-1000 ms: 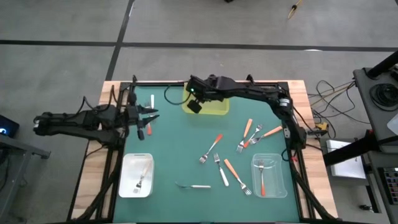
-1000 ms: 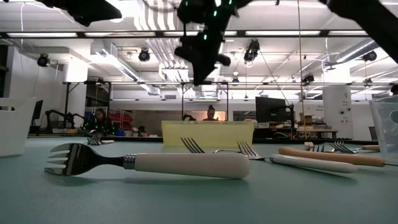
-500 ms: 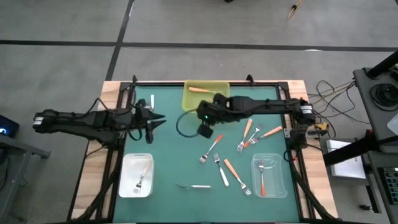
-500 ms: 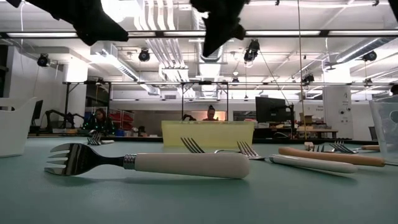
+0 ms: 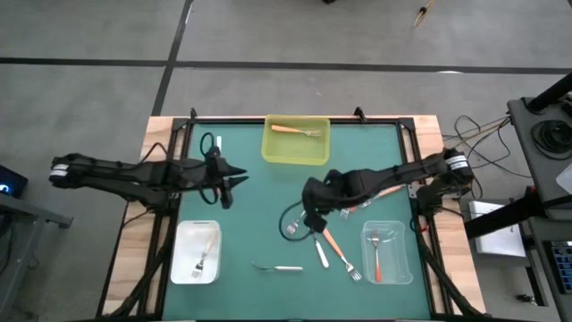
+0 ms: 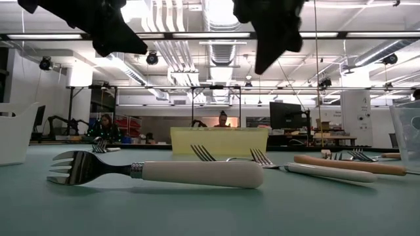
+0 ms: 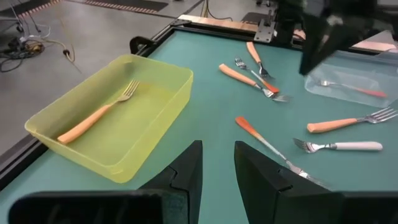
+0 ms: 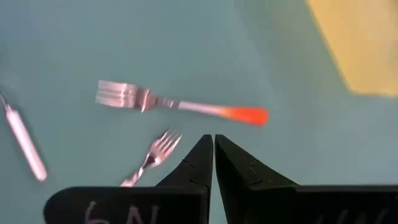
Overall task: Sort silverware by color (type)
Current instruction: Put the orange fork into the transparent bin
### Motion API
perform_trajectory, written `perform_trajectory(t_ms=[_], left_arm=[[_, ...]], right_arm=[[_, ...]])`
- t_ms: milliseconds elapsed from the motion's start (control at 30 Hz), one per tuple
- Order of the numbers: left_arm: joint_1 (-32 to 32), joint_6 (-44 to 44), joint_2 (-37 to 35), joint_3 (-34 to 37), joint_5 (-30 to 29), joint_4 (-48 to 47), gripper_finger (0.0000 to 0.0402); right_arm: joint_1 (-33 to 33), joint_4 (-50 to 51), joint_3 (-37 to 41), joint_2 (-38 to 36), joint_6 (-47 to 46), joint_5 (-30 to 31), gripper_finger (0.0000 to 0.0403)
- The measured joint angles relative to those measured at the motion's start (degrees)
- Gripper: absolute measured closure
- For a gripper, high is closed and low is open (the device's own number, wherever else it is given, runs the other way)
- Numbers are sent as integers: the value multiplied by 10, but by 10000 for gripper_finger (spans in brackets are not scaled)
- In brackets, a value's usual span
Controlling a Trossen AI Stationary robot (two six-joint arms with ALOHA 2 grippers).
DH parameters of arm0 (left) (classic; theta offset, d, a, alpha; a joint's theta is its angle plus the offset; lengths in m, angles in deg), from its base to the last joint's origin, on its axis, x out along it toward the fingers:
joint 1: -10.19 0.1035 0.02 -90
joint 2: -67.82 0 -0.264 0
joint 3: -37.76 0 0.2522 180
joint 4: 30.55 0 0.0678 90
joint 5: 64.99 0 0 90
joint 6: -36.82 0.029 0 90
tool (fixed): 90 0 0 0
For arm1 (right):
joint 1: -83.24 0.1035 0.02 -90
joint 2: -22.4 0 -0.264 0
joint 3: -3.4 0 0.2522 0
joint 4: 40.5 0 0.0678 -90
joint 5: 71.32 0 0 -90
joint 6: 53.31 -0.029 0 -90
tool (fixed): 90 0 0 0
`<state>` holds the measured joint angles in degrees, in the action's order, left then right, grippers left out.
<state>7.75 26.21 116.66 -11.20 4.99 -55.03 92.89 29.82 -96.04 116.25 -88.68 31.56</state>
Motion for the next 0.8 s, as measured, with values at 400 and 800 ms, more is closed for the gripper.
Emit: perform_trajectory(t_ms=[400, 800], left_arm=[[0, 0, 19, -7, 0, 11, 326], [0, 5, 19, -7, 0, 8, 326]], right_arm=[[54, 2, 33, 0, -111, -26, 394], [83, 2, 41, 0, -115, -28, 394]])
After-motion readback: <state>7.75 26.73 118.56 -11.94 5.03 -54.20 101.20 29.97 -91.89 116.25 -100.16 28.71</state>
